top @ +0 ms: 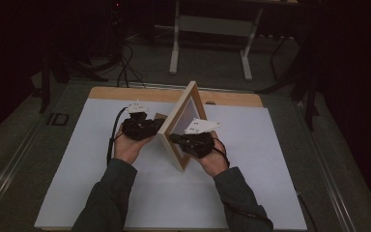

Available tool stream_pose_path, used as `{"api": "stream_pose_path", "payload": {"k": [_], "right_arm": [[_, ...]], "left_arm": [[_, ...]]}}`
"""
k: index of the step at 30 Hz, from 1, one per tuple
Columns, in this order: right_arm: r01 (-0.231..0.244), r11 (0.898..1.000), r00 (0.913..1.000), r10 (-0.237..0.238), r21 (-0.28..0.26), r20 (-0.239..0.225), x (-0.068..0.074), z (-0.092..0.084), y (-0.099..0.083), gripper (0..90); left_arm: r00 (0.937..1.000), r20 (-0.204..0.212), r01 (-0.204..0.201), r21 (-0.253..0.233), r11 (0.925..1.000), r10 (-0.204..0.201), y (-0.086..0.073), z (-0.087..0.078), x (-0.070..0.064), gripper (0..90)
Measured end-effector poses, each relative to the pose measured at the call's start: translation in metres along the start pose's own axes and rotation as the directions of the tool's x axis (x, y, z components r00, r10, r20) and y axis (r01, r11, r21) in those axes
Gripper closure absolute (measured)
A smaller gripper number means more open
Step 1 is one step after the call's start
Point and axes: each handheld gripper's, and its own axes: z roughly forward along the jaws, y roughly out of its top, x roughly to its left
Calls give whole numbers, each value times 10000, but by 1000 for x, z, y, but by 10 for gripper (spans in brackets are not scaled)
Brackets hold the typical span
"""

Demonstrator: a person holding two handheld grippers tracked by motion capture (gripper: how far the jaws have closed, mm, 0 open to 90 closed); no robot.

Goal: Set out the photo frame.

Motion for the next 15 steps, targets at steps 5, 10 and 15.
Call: {"api": "stream_pose_path", "payload": {"k": [5, 10, 15], "right_arm": [[88, 9997, 9998, -92, 219, 166, -2, 0, -5, 841], [-72, 9997, 9995, 64, 245, 304, -7, -4, -11, 795], [-214, 9993, 9991, 202, 318, 383, -13, -8, -17, 771]], "left_arm": [[9998, -205, 78, -193, 9998, -82, 0, -7, 1, 686], [9991, -237, 339, -646, 9973, -355, 2, -18, 2, 619], [9972, -441, 567, -871, 9946, -607, 4, -24, 3, 575]]}}
